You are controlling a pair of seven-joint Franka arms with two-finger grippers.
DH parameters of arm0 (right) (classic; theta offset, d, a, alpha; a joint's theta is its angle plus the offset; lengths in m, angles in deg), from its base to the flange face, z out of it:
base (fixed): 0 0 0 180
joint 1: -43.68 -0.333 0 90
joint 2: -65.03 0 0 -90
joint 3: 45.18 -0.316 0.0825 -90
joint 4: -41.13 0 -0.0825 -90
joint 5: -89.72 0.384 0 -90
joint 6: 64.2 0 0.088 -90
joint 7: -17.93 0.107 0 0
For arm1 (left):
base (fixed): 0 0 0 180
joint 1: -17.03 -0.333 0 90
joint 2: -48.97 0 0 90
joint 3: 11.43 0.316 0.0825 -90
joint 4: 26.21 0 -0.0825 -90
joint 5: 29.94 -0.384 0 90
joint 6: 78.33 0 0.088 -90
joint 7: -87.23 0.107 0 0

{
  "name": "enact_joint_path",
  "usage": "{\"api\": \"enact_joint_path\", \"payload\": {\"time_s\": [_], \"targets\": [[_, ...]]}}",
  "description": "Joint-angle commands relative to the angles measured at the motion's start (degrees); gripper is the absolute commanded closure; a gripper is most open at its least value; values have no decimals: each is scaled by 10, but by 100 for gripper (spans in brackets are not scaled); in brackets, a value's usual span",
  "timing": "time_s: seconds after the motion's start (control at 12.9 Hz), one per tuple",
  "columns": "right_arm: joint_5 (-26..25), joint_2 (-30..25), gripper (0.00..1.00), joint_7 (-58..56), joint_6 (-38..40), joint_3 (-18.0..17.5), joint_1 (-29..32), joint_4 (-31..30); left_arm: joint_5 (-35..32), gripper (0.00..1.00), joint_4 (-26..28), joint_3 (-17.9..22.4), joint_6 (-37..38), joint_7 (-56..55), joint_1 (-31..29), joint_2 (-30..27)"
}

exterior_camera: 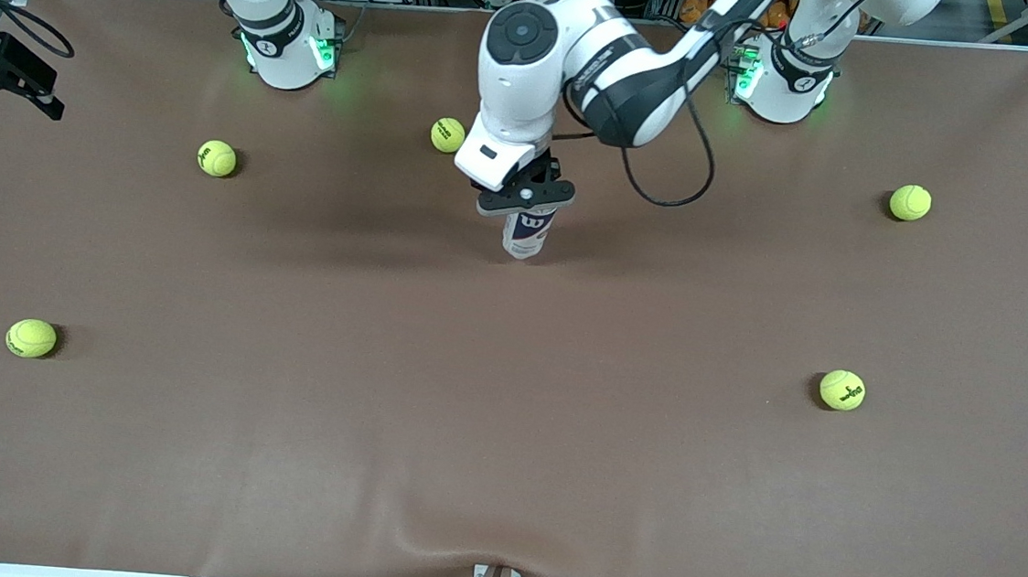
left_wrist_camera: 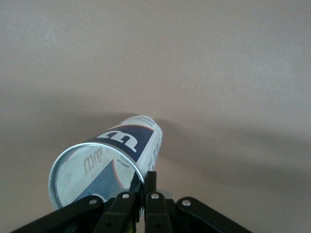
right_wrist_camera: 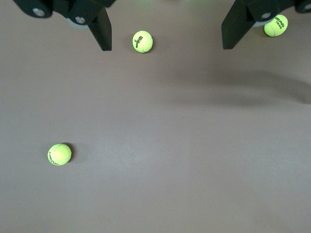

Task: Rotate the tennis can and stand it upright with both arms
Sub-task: 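Lift and rotate the can upright with the left gripper, then lower the upright can onto the table and open the left gripper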

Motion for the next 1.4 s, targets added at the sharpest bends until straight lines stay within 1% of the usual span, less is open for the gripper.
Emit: {"api": "enact_joint_path", "payload": {"time_s": [0.0,0.16,0.54,0.62,0.7,0.78,0.85,0.93,1.16,1.24,1.32], "targets": [[11,0,0,-6,-8,-2,3,-2,-46,100,-24,5,0,-39,23,31],[11,2,0,-6,-12,-2,3,-2,-61,100,-25,5,-3,-67,24,41],[11,4,0,-6,-13,-2,3,-2,-63,100,-25,5,-4,-68,28,45],[10,4,0,-6,-13,-2,3,-2,-63,95,-25,5,-5,-68,28,48],[11,4,0,-6,-14,-2,3,-2,-62,87,-25,5,-6,-68,28,49],[11,4,0,-6,-14,-2,3,-2,-63,77,-25,5,-12,-68,28,51],[11,4,0,-6,-13,-2,3,-2,-62,71,-25,5,-14,-69,28,52],[11,4,0,-6,-13,-2,3,-2,-62,66,-25,5,-16,-69,28,52],[11,4,0,-6,-13,-2,3,-2,-61,57,-25,5,-16,-70,27,48],[11,4,0,-6,-12,-2,3,-2,-61,50,-25,5,-16,-69,27,45],[11,4,0,-6,-13,-2,3,-2,-60,40,-25,5,-16,-69,26,42]]}}
